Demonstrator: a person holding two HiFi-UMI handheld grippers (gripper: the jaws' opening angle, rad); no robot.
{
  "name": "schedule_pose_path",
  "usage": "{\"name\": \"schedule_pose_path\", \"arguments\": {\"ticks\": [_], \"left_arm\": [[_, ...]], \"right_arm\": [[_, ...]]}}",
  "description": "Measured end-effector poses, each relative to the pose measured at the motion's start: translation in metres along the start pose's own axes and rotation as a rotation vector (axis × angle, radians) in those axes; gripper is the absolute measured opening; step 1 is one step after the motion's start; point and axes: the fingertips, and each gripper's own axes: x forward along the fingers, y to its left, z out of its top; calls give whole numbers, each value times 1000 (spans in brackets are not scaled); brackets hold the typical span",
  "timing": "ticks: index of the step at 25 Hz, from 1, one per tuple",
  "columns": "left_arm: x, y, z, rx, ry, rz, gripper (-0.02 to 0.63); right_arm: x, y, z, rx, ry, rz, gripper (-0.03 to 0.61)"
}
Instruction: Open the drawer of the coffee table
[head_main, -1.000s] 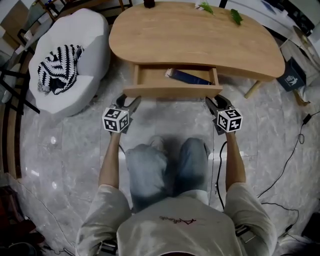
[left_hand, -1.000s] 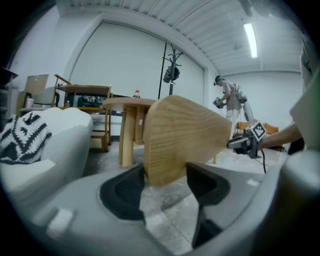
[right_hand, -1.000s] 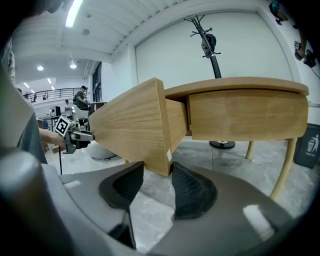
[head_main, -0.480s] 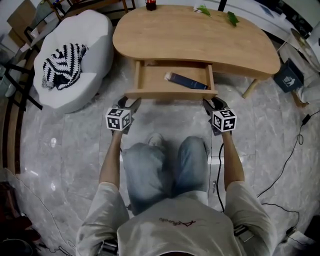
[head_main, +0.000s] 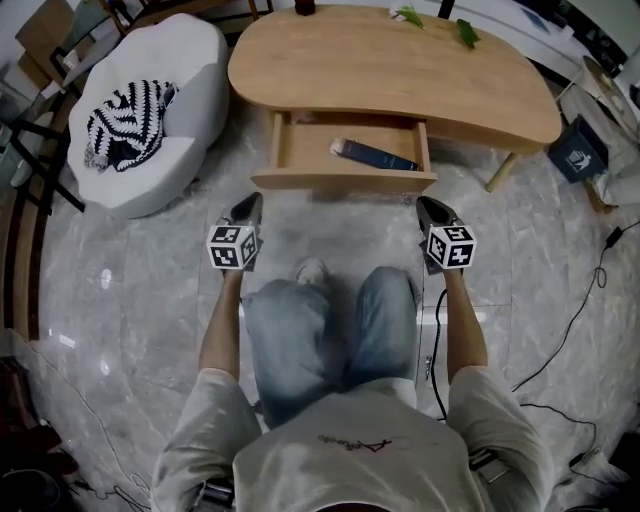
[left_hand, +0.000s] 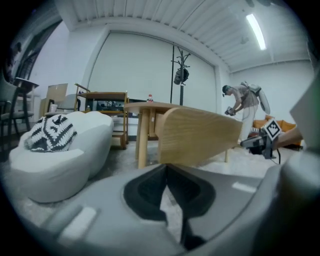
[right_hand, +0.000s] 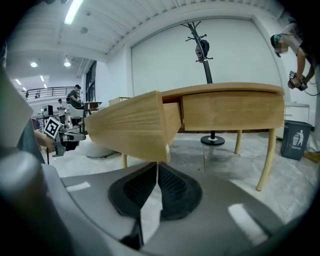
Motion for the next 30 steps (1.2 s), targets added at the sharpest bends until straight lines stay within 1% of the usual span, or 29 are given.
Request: {"name": "schedule_pose_path", "arguments": {"ticks": [1, 6, 9, 11, 13, 16, 19, 23, 26, 30], "left_arm": [[-2, 0, 0, 6, -10, 2, 3], [3, 1, -3, 14, -36, -19, 3], [20, 9, -7, 14, -23, -29, 3], [29, 17, -14, -1, 11, -34, 3], [29, 20, -23, -24, 71, -42, 2], [31, 21, -17, -66, 148, -56, 2], [25, 18, 3, -107, 199, -66, 2], [12, 14, 41, -156, 248, -69, 2], [-3, 9, 78, -188, 274, -68, 2], [-21, 3, 138, -215, 280, -66, 2]], "right_arm": [[0, 1, -2, 1, -4, -5, 5], [10, 10, -7, -3, -17, -7, 5], [30, 10, -10, -9, -2, -19, 5], [43, 12, -15, -4, 36, -25, 5], [47, 20, -24, 19, 100, -27, 5], [49, 29, -20, 42, 190, -22, 5], [41, 42, -2, 59, 265, -13, 5], [23, 58, 43, 110, 324, -8, 5], [7, 68, 83, 116, 363, 4, 5], [-10, 79, 142, 118, 390, 11, 3]]}}
